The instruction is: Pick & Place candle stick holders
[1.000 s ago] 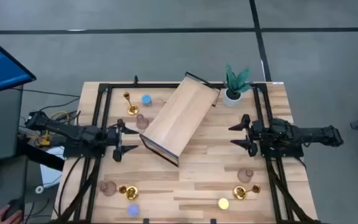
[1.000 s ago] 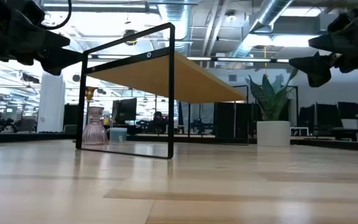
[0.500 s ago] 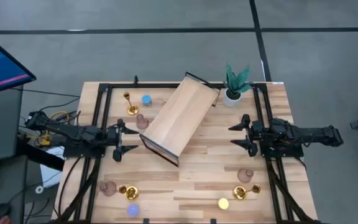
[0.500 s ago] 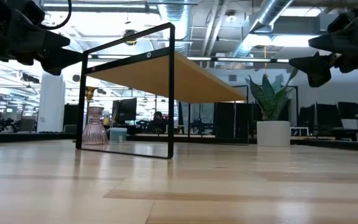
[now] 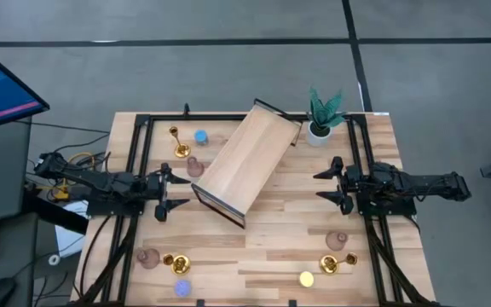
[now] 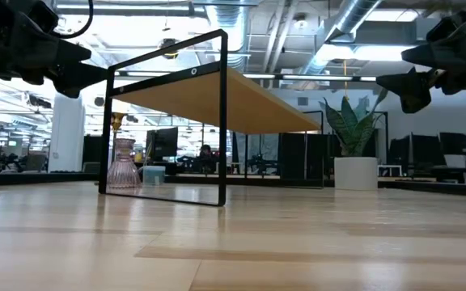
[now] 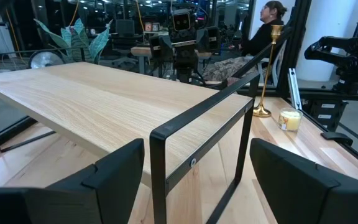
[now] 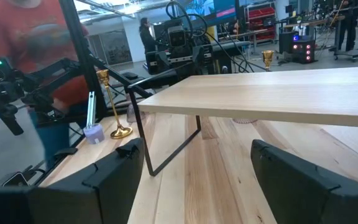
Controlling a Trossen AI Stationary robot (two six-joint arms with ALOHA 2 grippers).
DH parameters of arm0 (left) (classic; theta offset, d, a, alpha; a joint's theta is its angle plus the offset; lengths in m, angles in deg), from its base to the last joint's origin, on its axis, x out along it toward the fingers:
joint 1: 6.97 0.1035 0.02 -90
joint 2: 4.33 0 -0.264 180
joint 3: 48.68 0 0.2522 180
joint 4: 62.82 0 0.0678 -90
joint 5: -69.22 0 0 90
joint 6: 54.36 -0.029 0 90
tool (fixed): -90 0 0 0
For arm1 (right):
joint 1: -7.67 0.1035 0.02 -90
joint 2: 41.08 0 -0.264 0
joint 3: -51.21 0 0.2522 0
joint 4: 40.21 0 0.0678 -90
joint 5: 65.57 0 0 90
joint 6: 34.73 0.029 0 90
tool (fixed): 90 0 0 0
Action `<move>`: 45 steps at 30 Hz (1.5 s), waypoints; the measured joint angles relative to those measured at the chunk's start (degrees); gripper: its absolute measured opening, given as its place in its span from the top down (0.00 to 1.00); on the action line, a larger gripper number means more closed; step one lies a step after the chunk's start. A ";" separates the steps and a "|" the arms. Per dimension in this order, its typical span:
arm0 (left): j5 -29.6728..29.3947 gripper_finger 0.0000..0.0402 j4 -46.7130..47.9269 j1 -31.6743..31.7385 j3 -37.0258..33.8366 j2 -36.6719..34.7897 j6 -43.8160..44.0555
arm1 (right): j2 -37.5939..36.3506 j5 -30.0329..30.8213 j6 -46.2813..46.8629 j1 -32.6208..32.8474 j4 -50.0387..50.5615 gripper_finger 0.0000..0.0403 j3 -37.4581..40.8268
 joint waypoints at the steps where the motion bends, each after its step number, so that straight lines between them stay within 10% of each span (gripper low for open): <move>1: 0.00 0.27 0.00 0.00 0.00 -0.01 0.02 | -0.01 0.00 0.00 0.01 -0.01 0.29 0.00; 45: 0.00 0.27 -0.48 -0.01 0.01 -0.01 1.42 | 0.00 0.00 -0.01 -0.01 0.00 0.29 -0.01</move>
